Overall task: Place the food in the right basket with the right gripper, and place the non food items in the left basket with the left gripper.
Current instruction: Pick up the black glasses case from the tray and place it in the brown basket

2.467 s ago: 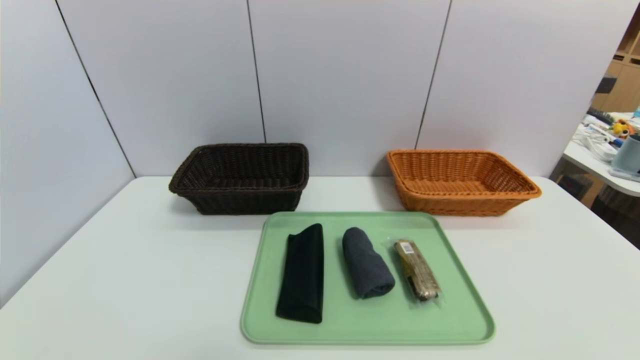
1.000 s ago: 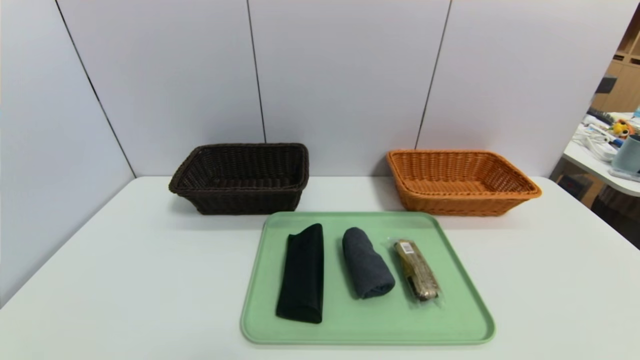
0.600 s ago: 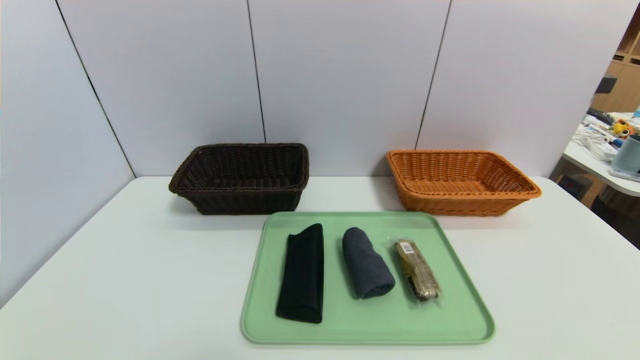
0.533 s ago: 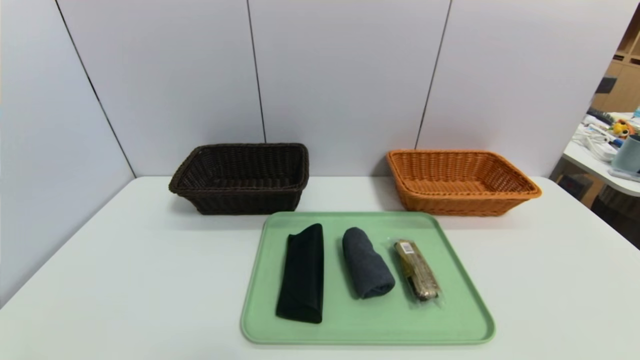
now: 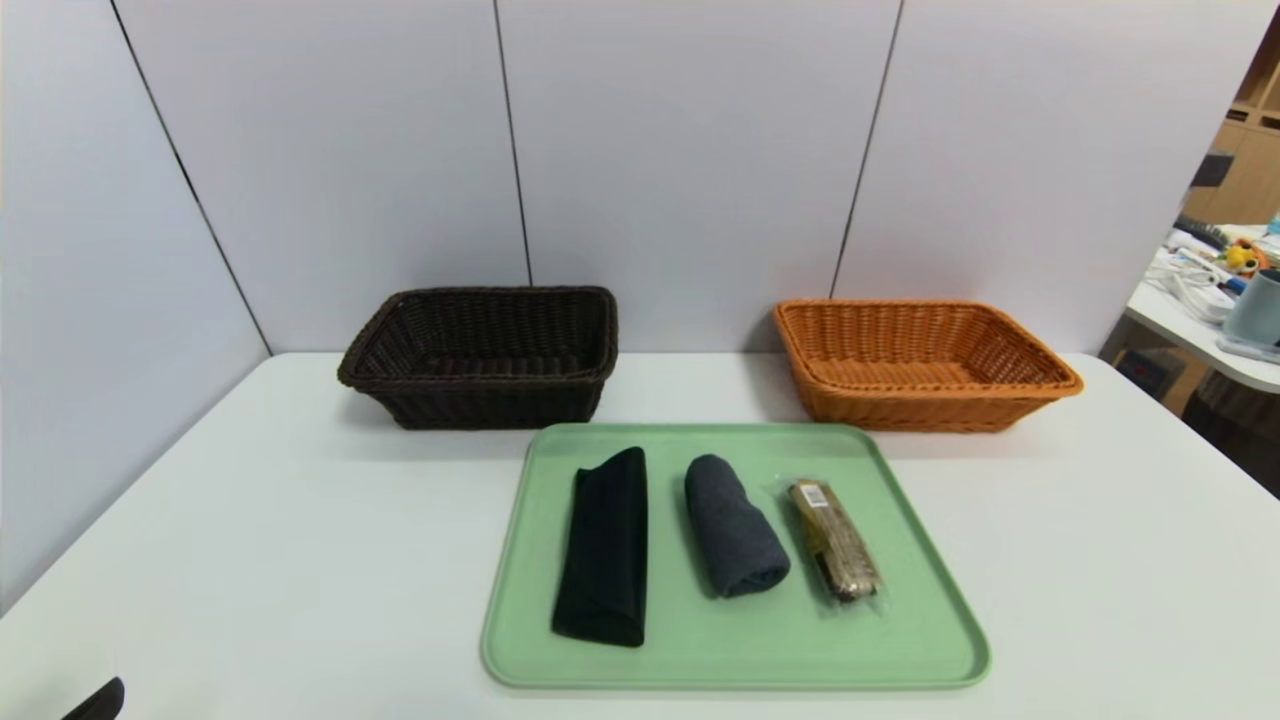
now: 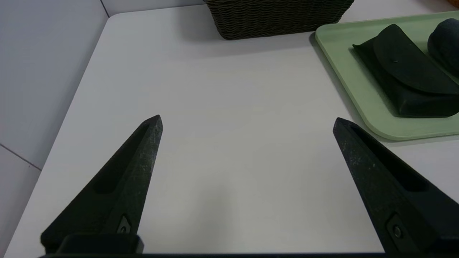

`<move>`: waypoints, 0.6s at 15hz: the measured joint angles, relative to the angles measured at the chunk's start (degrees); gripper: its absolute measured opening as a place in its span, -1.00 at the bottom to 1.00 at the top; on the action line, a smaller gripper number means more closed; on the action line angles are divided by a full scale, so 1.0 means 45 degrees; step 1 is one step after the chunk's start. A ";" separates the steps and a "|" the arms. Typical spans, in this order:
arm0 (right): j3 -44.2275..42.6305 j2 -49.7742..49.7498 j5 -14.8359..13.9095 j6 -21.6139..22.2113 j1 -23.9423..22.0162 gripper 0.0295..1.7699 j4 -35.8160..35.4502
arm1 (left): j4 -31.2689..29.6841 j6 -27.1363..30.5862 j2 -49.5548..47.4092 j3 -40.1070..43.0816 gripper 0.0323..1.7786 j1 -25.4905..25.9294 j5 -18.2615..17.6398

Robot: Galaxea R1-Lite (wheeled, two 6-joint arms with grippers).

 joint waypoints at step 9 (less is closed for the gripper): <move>-0.3167 0.6716 0.0981 -0.0588 0.0019 0.92 0.1384 | 0.0247 0.0377 0.6120 -0.3124 0.90 -0.0190 -0.0796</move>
